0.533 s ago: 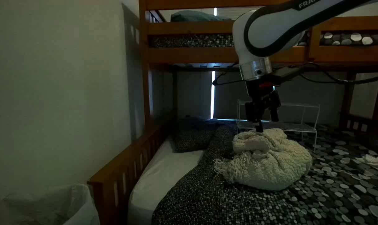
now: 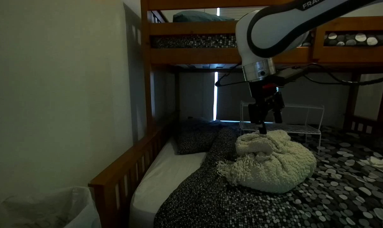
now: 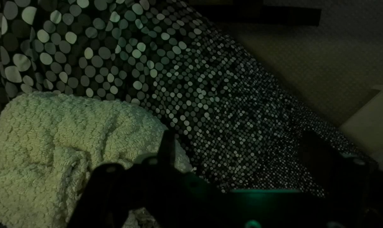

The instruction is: Move the white fleece to the left

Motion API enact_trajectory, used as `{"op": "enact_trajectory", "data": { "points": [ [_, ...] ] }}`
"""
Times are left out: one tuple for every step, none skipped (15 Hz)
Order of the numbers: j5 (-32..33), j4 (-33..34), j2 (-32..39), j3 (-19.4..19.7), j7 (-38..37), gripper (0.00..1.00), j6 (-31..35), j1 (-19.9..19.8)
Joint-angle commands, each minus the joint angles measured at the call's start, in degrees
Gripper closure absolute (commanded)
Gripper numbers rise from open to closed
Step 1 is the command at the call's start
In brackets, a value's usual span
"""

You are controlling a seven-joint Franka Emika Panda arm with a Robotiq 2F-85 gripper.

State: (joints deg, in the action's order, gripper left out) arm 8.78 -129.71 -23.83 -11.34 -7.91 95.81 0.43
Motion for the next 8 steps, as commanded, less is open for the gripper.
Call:
{"op": "enact_trajectory", "data": {
  "points": [
    [1.19,1.02,2.66,0.63,-8.51,0.0,2.57,-0.28],
    [1.67,1.53,3.86,0.65,-11.36,0.0,3.6,-0.89],
    [2.3,2.31,5.28,0.7,-14.24,0.0,4.04,-1.5],
    [3.34,2.07,6.29,0.79,-17.24,0.0,5.83,-2.05],
    [4.16,2.29,7.73,0.8,-20.35,0.0,6.53,-2.54],
    [5.52,1.79,8.94,0.82,-23.59,0.0,8.46,-3.07],
    [6.95,1.48,10.32,0.8,-27.1,0.0,9.77,-3.5],
    [8.2,1.38,11.84,0.87,-30.68,0.0,11.15,-3.82]
  ]
}}
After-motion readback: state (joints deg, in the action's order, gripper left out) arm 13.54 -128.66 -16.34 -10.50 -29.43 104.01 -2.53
